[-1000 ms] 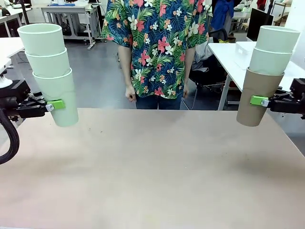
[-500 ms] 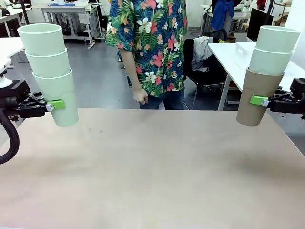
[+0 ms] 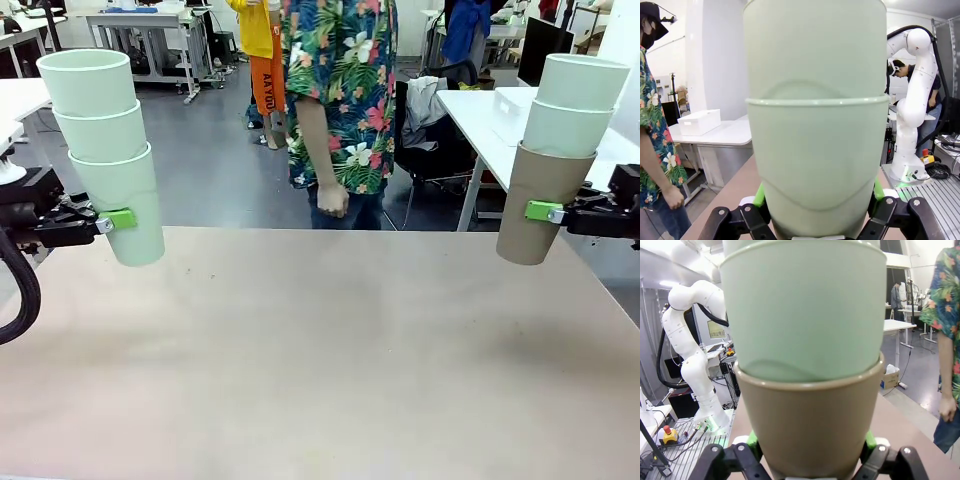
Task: Stack the cups and store them in the basket.
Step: Place the stack of Reusable plastic cups into the Pantry Basket.
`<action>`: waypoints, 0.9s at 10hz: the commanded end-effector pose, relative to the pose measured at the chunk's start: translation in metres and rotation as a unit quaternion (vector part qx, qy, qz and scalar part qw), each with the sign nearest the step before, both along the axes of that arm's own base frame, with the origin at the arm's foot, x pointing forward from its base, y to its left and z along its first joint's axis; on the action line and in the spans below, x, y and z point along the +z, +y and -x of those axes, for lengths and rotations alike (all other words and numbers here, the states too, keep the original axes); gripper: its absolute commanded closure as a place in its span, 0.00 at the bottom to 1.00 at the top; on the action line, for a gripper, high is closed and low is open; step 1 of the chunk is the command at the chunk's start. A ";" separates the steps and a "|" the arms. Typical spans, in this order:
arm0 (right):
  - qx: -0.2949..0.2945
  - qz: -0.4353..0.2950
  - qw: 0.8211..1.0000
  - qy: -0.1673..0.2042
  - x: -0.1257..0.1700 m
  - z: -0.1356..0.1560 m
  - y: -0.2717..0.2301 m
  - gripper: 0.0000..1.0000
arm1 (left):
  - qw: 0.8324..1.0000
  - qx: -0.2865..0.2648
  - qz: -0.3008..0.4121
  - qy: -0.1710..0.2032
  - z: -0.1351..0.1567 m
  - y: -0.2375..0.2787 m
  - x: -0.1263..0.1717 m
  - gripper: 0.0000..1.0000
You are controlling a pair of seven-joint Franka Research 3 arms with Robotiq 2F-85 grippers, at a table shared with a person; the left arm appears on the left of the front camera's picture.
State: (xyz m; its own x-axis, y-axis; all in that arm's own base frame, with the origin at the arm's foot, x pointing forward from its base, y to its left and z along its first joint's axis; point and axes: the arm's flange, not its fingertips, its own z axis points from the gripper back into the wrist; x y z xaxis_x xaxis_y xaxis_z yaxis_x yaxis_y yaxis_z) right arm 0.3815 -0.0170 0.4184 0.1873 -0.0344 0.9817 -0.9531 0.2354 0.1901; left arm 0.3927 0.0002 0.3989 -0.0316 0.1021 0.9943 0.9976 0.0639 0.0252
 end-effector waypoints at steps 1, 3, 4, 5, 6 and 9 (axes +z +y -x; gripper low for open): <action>0.001 0.002 1.000 -0.003 0.002 0.001 0.000 0.14 | 1.000 0.000 0.002 -0.006 0.001 -0.001 0.004 0.14; 0.001 0.002 1.000 -0.003 0.002 0.001 0.000 0.14 | 1.000 0.000 0.002 -0.006 0.001 -0.001 0.004 0.14; 0.001 0.002 1.000 -0.003 0.002 0.001 0.000 0.14 | 1.000 0.000 0.002 -0.006 0.001 -0.001 0.004 0.14; 0.001 0.002 1.000 -0.003 0.002 0.001 0.000 0.14 | 1.000 0.000 0.002 -0.006 0.001 -0.001 0.004 0.14; 0.001 0.002 1.000 -0.003 0.002 0.001 0.000 0.14 | 1.000 0.000 0.002 -0.006 0.001 -0.001 0.004 0.14; 0.001 0.002 1.000 -0.003 0.002 0.001 0.000 0.14 | 1.000 0.000 0.002 -0.006 0.001 -0.001 0.004 0.14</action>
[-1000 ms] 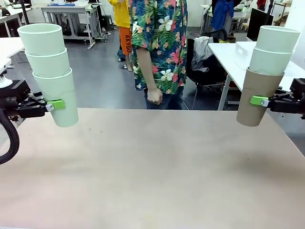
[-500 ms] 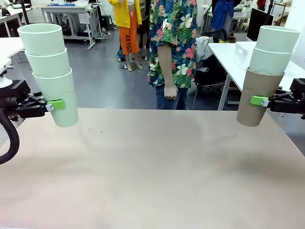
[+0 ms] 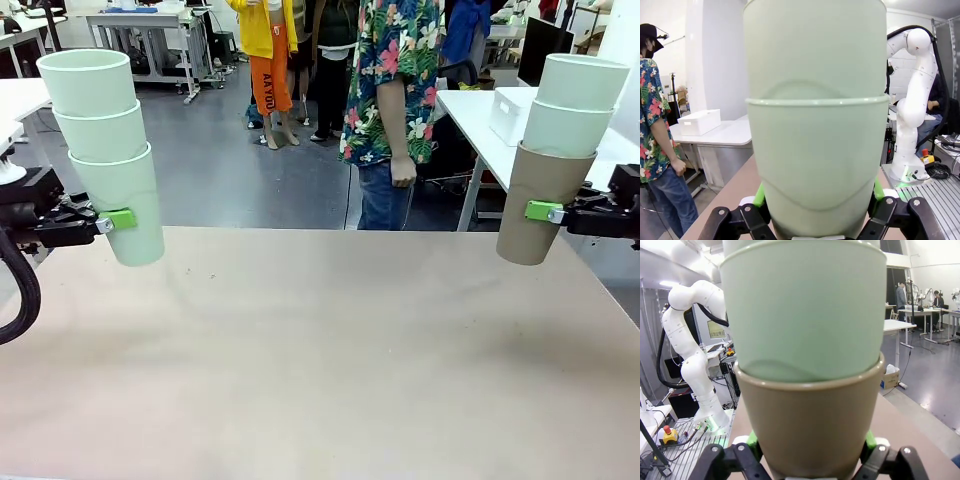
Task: Stack the cups and store them in the basket.
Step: Place the stack of Reusable plastic cups into the Pantry Basket.
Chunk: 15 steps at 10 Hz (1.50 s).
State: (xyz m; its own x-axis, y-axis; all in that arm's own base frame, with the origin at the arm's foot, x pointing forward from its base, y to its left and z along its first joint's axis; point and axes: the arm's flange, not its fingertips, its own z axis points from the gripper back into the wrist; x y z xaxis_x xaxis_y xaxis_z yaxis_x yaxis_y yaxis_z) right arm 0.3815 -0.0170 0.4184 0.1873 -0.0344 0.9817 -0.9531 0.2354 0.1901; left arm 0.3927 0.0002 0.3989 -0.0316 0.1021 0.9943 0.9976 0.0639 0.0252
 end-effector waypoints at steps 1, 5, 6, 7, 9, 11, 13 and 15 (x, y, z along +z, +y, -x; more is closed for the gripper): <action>0.001 0.002 1.000 -0.003 0.002 0.001 0.000 0.14 | 1.000 0.000 0.002 -0.006 0.001 -0.001 0.004 0.14; 0.001 0.002 1.000 -0.003 0.002 0.001 0.000 0.14 | 1.000 0.000 0.002 -0.006 0.001 -0.001 0.004 0.14; 0.001 0.002 1.000 -0.003 0.002 0.001 0.000 0.14 | 1.000 0.000 0.002 -0.006 0.001 -0.001 0.004 0.14; 0.001 0.002 1.000 -0.003 0.002 0.001 0.000 0.14 | 1.000 0.000 0.002 -0.006 0.001 -0.001 0.004 0.14; 0.001 0.002 1.000 -0.003 0.002 0.001 0.000 0.14 | 1.000 0.000 0.002 -0.006 0.001 -0.001 0.004 0.14; 0.001 0.002 1.000 -0.003 0.002 0.001 0.000 0.14 | 1.000 0.000 0.002 -0.006 0.001 -0.001 0.004 0.14; 0.001 0.002 1.000 -0.003 0.002 0.001 0.000 0.14 | 1.000 0.000 0.002 -0.006 0.001 -0.001 0.004 0.14; 0.001 0.002 1.000 -0.003 0.002 0.001 0.000 0.14 | 1.000 0.000 0.002 -0.006 0.001 -0.001 0.004 0.14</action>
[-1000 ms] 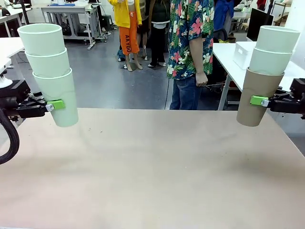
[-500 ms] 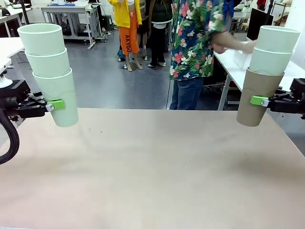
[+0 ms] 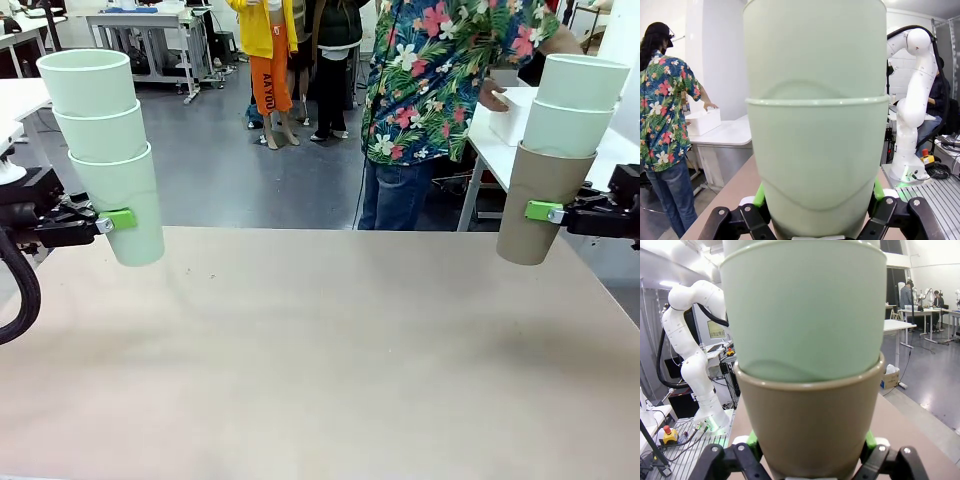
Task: Stack the cups and store them in the basket.
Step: Place the stack of Reusable plastic cups into the Pantry Basket.
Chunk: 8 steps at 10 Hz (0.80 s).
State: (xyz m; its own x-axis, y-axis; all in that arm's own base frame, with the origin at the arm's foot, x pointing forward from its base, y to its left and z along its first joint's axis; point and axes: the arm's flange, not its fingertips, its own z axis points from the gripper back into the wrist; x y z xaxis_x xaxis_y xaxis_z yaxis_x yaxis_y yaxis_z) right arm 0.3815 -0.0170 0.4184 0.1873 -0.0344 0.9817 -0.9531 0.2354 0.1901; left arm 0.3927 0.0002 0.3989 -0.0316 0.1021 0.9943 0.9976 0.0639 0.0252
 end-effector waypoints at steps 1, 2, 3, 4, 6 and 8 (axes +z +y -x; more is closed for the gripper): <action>0.001 0.002 1.000 -0.003 0.002 0.001 0.000 0.14 | 1.000 0.000 0.002 -0.006 0.001 -0.001 0.004 0.14; 0.001 0.002 1.000 -0.003 0.002 0.001 0.000 0.14 | 1.000 0.000 0.002 -0.006 0.001 -0.001 0.004 0.14; 0.001 0.002 1.000 -0.003 0.002 0.001 0.000 0.14 | 1.000 0.000 0.002 -0.006 0.001 -0.001 0.004 0.14; 0.001 0.002 1.000 -0.003 0.002 0.001 0.000 0.14 | 1.000 0.000 0.002 -0.006 0.001 -0.001 0.004 0.14; 0.001 0.002 1.000 -0.003 0.002 0.001 0.000 0.14 | 1.000 0.000 0.002 -0.006 0.001 -0.001 0.004 0.14; 0.001 0.002 1.000 -0.003 0.002 0.001 0.000 0.14 | 1.000 0.000 0.002 -0.006 0.001 -0.001 0.004 0.14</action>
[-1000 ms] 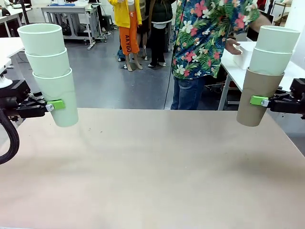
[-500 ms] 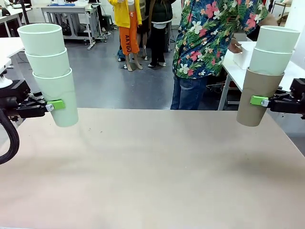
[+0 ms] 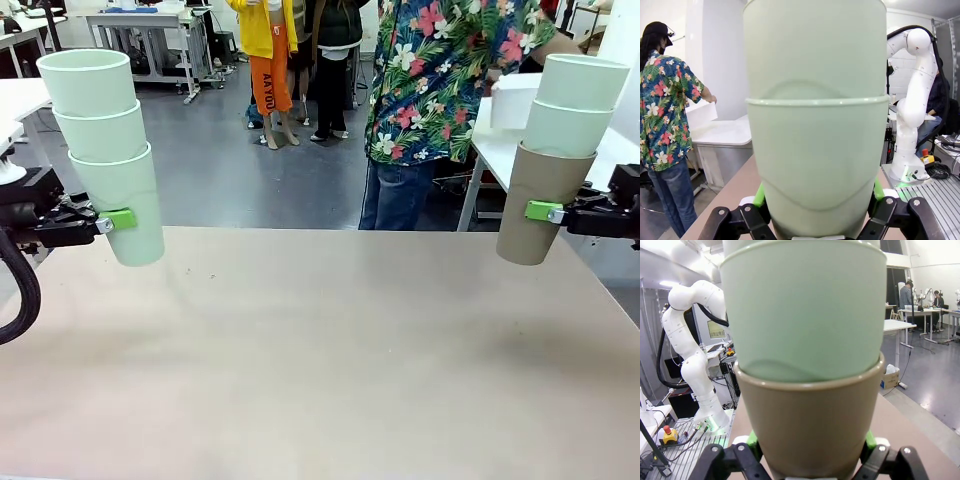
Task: Stack the cups and store them in the basket.
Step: Place the stack of Reusable plastic cups into the Pantry Basket.
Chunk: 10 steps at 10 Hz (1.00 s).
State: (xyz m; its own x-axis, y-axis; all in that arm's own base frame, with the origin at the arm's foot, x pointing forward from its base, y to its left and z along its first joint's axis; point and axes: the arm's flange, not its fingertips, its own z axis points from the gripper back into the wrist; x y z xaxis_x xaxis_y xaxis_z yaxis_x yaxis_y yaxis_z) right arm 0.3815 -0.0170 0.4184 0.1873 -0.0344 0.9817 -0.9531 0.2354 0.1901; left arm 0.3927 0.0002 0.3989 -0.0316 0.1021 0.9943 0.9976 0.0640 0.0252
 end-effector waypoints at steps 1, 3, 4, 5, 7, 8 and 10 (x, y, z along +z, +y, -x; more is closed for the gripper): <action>0.001 0.002 1.000 -0.003 0.002 0.001 0.000 0.14 | 1.000 0.000 0.002 -0.006 0.001 -0.001 0.004 0.14; 0.001 0.002 1.000 -0.003 0.002 0.001 0.000 0.14 | 1.000 0.000 0.002 -0.006 0.001 -0.001 0.004 0.14; 0.001 0.002 1.000 -0.003 0.002 0.001 0.000 0.14 | 1.000 0.000 0.002 -0.006 0.001 -0.001 0.004 0.14; 0.001 0.002 1.000 -0.003 0.002 0.001 0.000 0.14 | 1.000 0.000 0.002 -0.006 0.001 -0.001 0.004 0.14; 0.001 0.002 1.000 -0.003 0.002 0.001 0.000 0.14 | 1.000 0.000 0.002 -0.006 0.001 -0.001 0.004 0.14; 0.001 0.002 1.000 -0.003 0.002 0.001 0.000 0.14 | 1.000 0.000 0.002 -0.006 0.001 -0.001 0.004 0.14; 0.001 0.002 1.000 -0.003 0.002 0.001 0.000 0.14 | 1.000 0.000 0.002 -0.006 0.001 -0.001 0.004 0.14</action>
